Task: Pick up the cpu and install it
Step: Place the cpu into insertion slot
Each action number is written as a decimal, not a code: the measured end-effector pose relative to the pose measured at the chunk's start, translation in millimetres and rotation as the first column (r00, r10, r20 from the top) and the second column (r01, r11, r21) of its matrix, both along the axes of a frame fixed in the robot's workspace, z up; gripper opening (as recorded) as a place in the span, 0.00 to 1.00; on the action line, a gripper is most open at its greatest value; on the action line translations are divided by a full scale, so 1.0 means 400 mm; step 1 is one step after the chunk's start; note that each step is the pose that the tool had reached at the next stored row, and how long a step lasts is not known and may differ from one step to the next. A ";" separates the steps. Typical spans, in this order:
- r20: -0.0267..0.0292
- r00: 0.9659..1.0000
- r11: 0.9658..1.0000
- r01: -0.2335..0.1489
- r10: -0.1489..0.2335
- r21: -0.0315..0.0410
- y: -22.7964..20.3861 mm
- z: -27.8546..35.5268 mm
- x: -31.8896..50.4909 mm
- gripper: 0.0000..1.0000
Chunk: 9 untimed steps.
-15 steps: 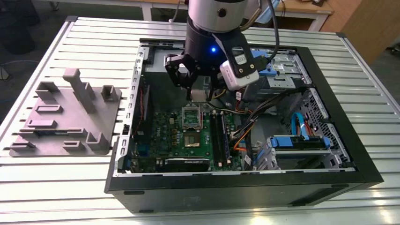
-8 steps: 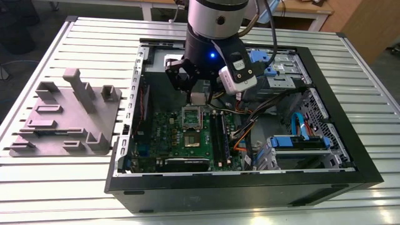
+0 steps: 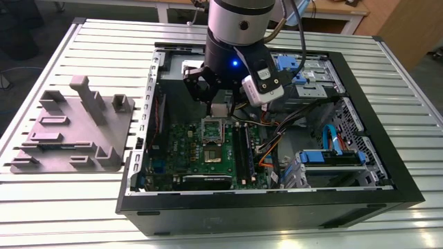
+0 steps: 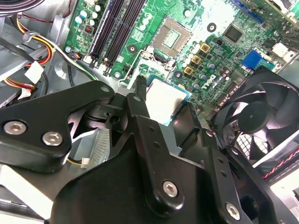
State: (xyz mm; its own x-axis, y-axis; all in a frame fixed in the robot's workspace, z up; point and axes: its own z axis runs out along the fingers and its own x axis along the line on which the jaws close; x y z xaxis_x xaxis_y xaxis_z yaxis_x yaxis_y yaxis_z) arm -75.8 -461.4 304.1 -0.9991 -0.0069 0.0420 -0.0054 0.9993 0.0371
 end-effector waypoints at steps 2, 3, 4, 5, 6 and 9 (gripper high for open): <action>0.000 1.000 1.000 0.000 0.000 0.000 0.000 0.000 0.000 0.47; 0.000 1.000 1.000 0.000 0.000 0.000 0.000 -0.001 0.000 0.47; 0.000 1.000 1.000 0.000 0.000 0.001 0.000 -0.003 -0.001 0.47; 0.000 1.000 1.000 0.000 0.000 0.000 0.000 -0.005 -0.001 0.47; 0.000 1.000 1.000 0.000 0.000 0.000 0.000 -0.007 -0.002 0.47; 0.000 1.000 1.000 0.000 0.000 0.000 0.000 -0.015 -0.005 0.47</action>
